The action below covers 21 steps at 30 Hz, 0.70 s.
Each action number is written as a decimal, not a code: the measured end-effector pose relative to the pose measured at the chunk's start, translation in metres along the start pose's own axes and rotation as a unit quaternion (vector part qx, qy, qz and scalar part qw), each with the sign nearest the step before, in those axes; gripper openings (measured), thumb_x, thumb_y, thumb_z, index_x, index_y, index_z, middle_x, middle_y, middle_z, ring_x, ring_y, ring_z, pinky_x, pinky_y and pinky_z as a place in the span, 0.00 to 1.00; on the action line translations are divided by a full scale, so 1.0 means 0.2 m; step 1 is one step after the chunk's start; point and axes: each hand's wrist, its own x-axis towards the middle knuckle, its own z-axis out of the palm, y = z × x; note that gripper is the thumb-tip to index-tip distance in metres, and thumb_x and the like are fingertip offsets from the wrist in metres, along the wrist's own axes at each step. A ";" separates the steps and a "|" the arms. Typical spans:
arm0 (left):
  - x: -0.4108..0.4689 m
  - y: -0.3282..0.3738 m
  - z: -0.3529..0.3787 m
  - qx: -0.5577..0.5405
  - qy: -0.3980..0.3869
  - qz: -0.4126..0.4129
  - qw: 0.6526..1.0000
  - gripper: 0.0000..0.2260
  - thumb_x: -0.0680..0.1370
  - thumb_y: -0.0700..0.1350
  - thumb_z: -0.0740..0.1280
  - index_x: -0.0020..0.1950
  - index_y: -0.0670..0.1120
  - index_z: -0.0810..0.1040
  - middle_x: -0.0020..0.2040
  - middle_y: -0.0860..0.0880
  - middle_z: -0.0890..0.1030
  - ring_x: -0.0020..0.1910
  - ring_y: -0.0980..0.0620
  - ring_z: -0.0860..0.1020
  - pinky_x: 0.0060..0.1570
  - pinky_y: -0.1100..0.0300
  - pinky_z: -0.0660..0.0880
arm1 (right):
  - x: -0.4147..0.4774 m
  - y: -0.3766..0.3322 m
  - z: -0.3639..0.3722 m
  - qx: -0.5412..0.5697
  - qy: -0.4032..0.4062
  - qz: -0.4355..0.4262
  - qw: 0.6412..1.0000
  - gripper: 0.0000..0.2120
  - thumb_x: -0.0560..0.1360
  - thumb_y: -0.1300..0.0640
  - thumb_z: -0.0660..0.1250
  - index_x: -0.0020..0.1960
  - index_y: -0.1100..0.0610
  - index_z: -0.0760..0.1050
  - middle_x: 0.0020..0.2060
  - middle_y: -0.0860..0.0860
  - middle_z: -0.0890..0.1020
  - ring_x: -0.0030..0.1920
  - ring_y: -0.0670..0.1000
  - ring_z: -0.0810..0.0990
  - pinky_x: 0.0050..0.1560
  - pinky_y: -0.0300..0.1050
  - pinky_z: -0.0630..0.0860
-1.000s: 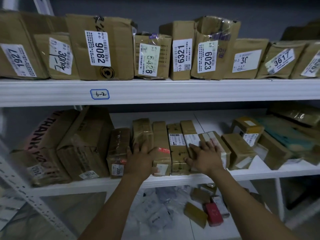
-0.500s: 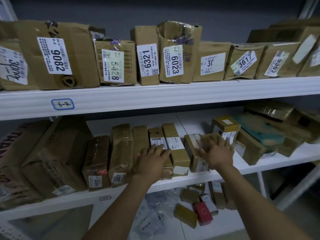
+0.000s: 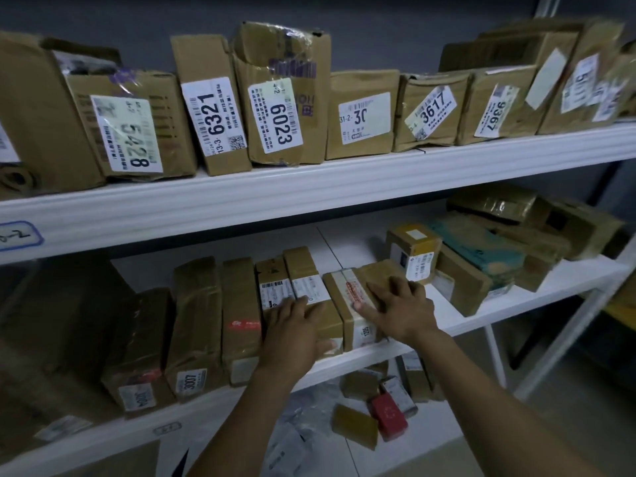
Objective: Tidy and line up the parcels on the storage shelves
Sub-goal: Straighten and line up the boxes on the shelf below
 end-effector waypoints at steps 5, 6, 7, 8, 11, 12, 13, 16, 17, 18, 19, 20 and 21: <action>0.07 0.13 -0.07 0.009 0.019 0.009 1.000 0.30 0.78 0.63 0.59 0.78 0.55 0.56 0.79 0.49 0.55 0.77 0.46 0.50 0.75 0.48 0.49 | -0.01 0.08 -0.08 -0.080 0.017 -0.050 0.995 0.32 0.75 0.28 0.47 0.73 0.41 0.62 0.74 0.52 0.64 0.73 0.62 0.59 0.70 0.61 0.56; 0.09 0.17 -0.09 0.003 0.026 0.007 1.000 0.29 0.78 0.62 0.59 0.77 0.55 0.58 0.79 0.50 0.55 0.77 0.46 0.51 0.75 0.48 0.50 | -0.01 0.13 -0.12 -0.098 0.039 -0.057 0.993 0.30 0.76 0.29 0.47 0.71 0.42 0.67 0.71 0.52 0.68 0.71 0.60 0.62 0.69 0.60 0.57; 0.13 0.21 -0.10 -0.001 0.031 0.006 1.000 0.29 0.79 0.62 0.60 0.77 0.55 0.59 0.78 0.50 0.56 0.77 0.47 0.52 0.74 0.49 0.50 | 0.00 0.18 -0.16 -0.112 0.061 -0.060 0.990 0.27 0.76 0.31 0.49 0.68 0.43 0.70 0.68 0.52 0.72 0.70 0.58 0.64 0.68 0.58 0.59; 0.16 0.25 -0.11 -0.001 0.035 0.007 0.999 0.28 0.78 0.61 0.60 0.76 0.55 0.61 0.78 0.50 0.58 0.76 0.47 0.54 0.73 0.50 0.52 | 0.02 0.24 -0.19 -0.118 0.080 -0.060 0.988 0.25 0.77 0.33 0.51 0.66 0.43 0.72 0.67 0.52 0.74 0.69 0.57 0.66 0.67 0.55 0.61; 0.30 0.41 -0.11 0.005 0.049 0.000 0.999 0.27 0.78 0.61 0.61 0.75 0.54 0.63 0.76 0.50 0.62 0.75 0.48 0.57 0.72 0.52 0.55 | 0.10 0.43 -0.30 -0.122 0.128 -0.069 0.982 0.21 0.78 0.39 0.56 0.67 0.46 0.72 0.66 0.52 0.74 0.67 0.56 0.68 0.64 0.52 0.63; 0.35 0.46 -0.11 0.006 0.053 -0.010 0.999 0.27 0.78 0.61 0.61 0.75 0.55 0.62 0.76 0.50 0.61 0.75 0.48 0.57 0.72 0.52 0.55 | 0.14 0.50 -0.34 -0.122 0.138 -0.078 0.980 0.20 0.78 0.40 0.57 0.66 0.48 0.73 0.64 0.52 0.75 0.65 0.56 0.70 0.63 0.51 0.65; 0.40 0.52 -0.10 0.011 0.059 -0.019 0.998 0.27 0.78 0.61 0.60 0.76 0.55 0.62 0.77 0.50 0.61 0.76 0.48 0.56 0.72 0.52 0.54 | 0.18 0.57 -0.36 -0.119 0.143 -0.088 0.979 0.19 0.78 0.42 0.58 0.64 0.49 0.74 0.62 0.53 0.76 0.63 0.55 0.71 0.61 0.50 0.66; 0.54 0.70 -0.07 0.022 0.066 -0.047 0.996 0.26 0.80 0.60 0.59 0.76 0.55 0.60 0.78 0.50 0.59 0.76 0.48 0.56 0.73 0.52 0.53 | 0.28 0.77 -0.42 -0.088 0.124 -0.127 0.980 0.15 0.78 0.44 0.60 0.59 0.50 0.76 0.57 0.53 0.78 0.58 0.55 0.74 0.56 0.48 0.69; 0.59 0.76 -0.07 0.016 0.068 -0.055 0.996 0.26 0.80 0.59 0.59 0.77 0.54 0.60 0.78 0.50 0.59 0.76 0.48 0.57 0.73 0.52 0.54 | 0.30 0.84 -0.42 -0.076 0.113 -0.142 0.980 0.15 0.78 0.44 0.60 0.58 0.49 0.77 0.56 0.53 0.79 0.56 0.54 0.74 0.56 0.47 0.70; 0.63 0.82 -0.06 0.010 0.069 -0.062 0.996 0.27 0.79 0.58 0.60 0.76 0.53 0.61 0.77 0.49 0.60 0.75 0.47 0.58 0.73 0.52 0.56 | 0.32 0.90 -0.43 -0.069 0.102 -0.157 0.980 0.15 0.78 0.43 0.60 0.57 0.49 0.77 0.55 0.53 0.79 0.56 0.54 0.75 0.55 0.47 0.71; 0.68 0.87 -0.05 0.004 0.067 -0.069 0.995 0.27 0.79 0.58 0.61 0.76 0.53 0.61 0.77 0.48 0.61 0.75 0.47 0.60 0.73 0.51 0.58 | 0.35 0.97 -0.44 -0.068 0.091 -0.171 0.979 0.15 0.78 0.42 0.60 0.58 0.48 0.77 0.55 0.52 0.80 0.55 0.54 0.76 0.55 0.47 0.72; 0.74 0.90 -0.04 -0.004 0.066 -0.076 0.995 0.28 0.78 0.58 0.62 0.76 0.53 0.61 0.77 0.47 0.62 0.74 0.46 0.62 0.72 0.51 0.61 | 0.37 1.03 -0.45 -0.073 0.088 -0.184 0.976 0.16 0.77 0.41 0.59 0.59 0.48 0.76 0.56 0.52 0.80 0.56 0.53 0.76 0.54 0.47 0.73; 0.79 0.93 -0.03 -0.021 0.066 -0.085 0.994 0.28 0.78 0.60 0.62 0.76 0.55 0.60 0.76 0.47 0.62 0.73 0.45 0.63 0.71 0.50 0.63 | 0.40 1.09 -0.46 -0.081 0.086 -0.194 0.974 0.18 0.77 0.39 0.58 0.61 0.46 0.76 0.57 0.51 0.79 0.56 0.53 0.76 0.54 0.46 0.74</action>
